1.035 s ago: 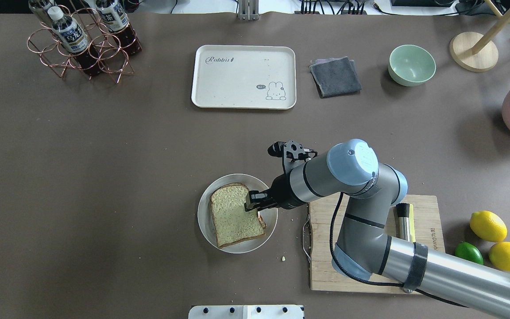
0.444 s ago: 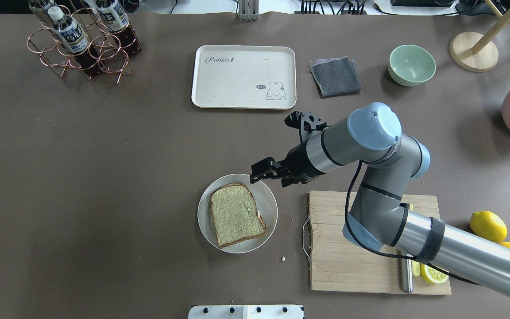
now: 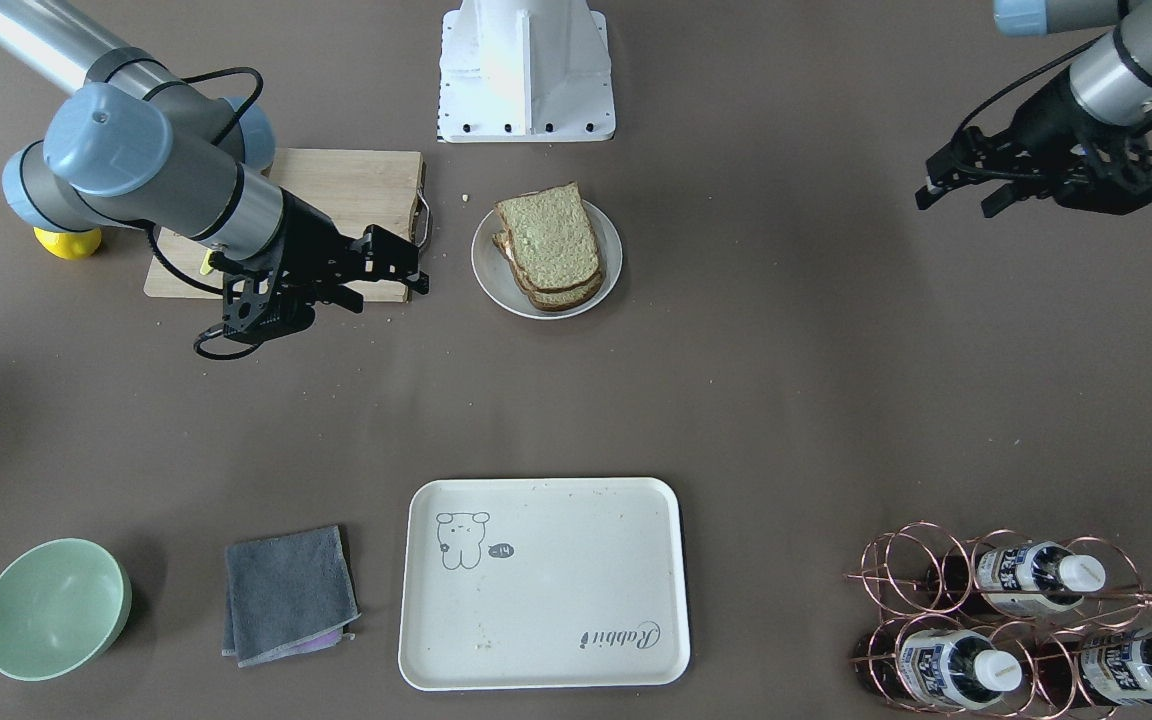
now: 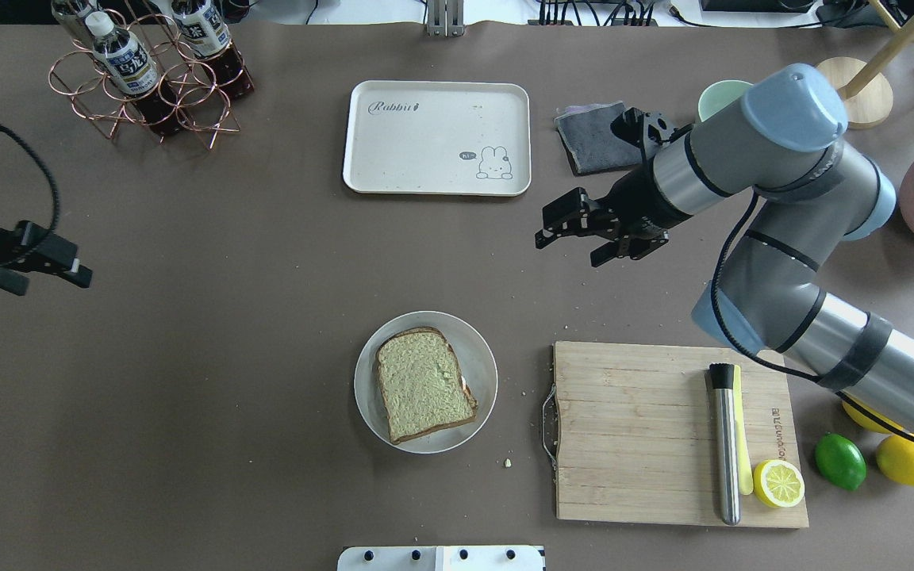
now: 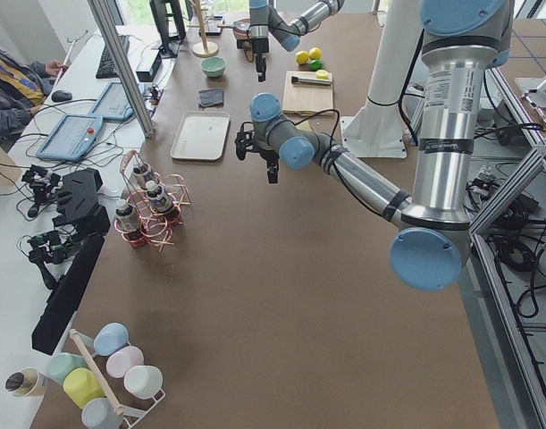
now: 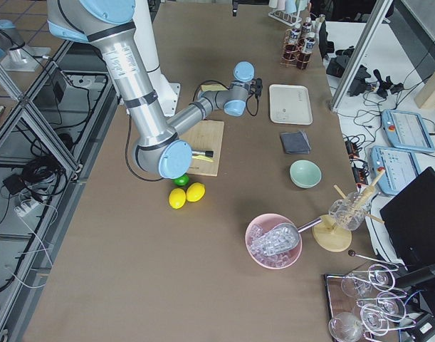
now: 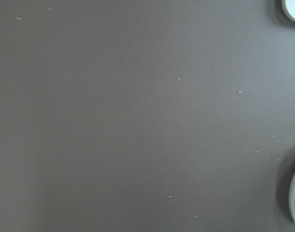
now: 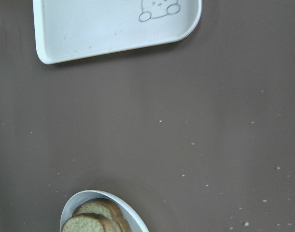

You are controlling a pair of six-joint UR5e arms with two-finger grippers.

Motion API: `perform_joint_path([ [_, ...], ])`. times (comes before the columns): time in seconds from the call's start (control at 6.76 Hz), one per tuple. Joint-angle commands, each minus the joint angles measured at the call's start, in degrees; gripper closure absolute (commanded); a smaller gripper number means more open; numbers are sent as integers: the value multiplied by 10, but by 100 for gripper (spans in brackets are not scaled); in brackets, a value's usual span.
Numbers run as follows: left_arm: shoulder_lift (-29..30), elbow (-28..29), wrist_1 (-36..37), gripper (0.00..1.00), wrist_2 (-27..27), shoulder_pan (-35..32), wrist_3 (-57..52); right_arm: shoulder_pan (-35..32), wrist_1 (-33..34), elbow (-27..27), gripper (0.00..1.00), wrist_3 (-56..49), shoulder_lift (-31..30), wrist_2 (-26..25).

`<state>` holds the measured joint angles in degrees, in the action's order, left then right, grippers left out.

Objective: Make sandwich and place on tray
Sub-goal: 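Move the left gripper to the white plate's rim while the right arm withdraws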

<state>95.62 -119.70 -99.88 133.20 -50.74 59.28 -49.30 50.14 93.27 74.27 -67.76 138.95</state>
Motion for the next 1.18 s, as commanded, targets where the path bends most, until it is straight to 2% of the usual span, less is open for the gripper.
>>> perform_joint_path([
  [0.0,76,6,0,2,-131,108,119,-61,0,-4,0,-122,-80,30],
  [0.15,129,45,-1,3,-171,156,157,-85,0,-6,0,-157,-104,31],
  [0.3,174,94,-2,11,-174,189,160,-98,1,-7,0,-173,-124,31],
  [0.44,187,117,-12,22,-174,210,162,-113,1,-8,0,-196,-140,32],
  [0.74,187,129,-26,36,-202,253,164,-129,3,-7,0,-217,-164,31],
  [0.89,187,145,-36,37,-208,258,165,-134,3,-8,0,-238,-176,31],
  [1.04,188,174,-91,37,-208,264,185,-133,3,-8,0,-241,-176,31],
])
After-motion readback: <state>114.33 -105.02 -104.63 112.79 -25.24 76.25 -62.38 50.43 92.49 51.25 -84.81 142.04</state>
